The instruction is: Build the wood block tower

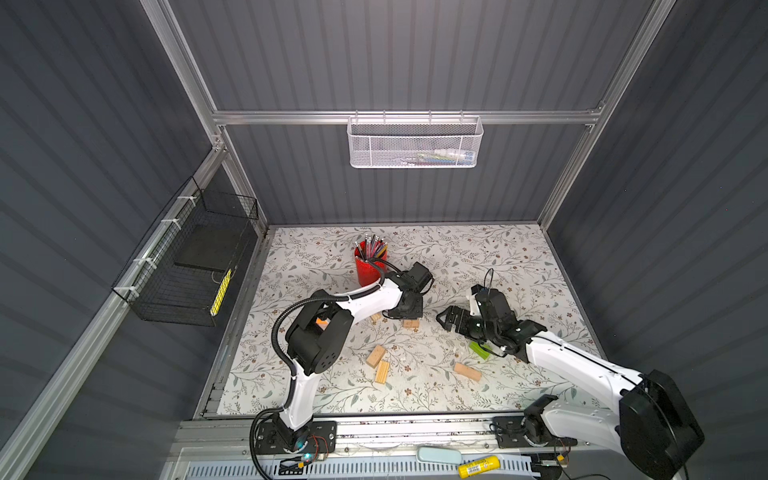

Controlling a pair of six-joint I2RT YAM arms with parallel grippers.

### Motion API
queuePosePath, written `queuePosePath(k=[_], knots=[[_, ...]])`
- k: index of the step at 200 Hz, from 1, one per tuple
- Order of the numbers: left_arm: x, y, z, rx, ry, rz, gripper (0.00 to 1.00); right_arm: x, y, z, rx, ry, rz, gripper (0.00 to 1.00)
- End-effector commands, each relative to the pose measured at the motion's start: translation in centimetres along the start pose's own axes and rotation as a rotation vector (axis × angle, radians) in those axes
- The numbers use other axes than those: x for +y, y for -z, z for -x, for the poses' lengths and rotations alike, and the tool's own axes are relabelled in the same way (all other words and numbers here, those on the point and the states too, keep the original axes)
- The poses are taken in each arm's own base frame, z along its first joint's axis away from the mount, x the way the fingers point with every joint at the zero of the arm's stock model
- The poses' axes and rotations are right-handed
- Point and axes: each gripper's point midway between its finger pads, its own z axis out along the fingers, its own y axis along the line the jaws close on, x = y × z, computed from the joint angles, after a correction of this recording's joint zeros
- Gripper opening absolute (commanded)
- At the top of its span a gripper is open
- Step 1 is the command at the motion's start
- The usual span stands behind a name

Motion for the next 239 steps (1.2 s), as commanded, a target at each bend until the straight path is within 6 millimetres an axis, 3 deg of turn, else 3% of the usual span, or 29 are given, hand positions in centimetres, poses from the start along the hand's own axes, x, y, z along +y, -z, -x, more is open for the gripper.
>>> queuePosePath(k=[1,156,239], knots=[[0.40,-0.65,-0.94,0.041,0.010,0.020,0.15,-0.26,-0.06,0.13,-0.011,0.006,-0.009,0.99],[0.63,-0.62,-0.48,0.024,-0.012,0.040,0.33,-0.07,0.02,0.27,-0.014,0.003,-0.003,0.99],[0.59,-0.43,-0.13,0.010,-0.015,0.041,0.33,-0.07,0.13,0.43,-0.017,0.005,-0.007,0.99]])
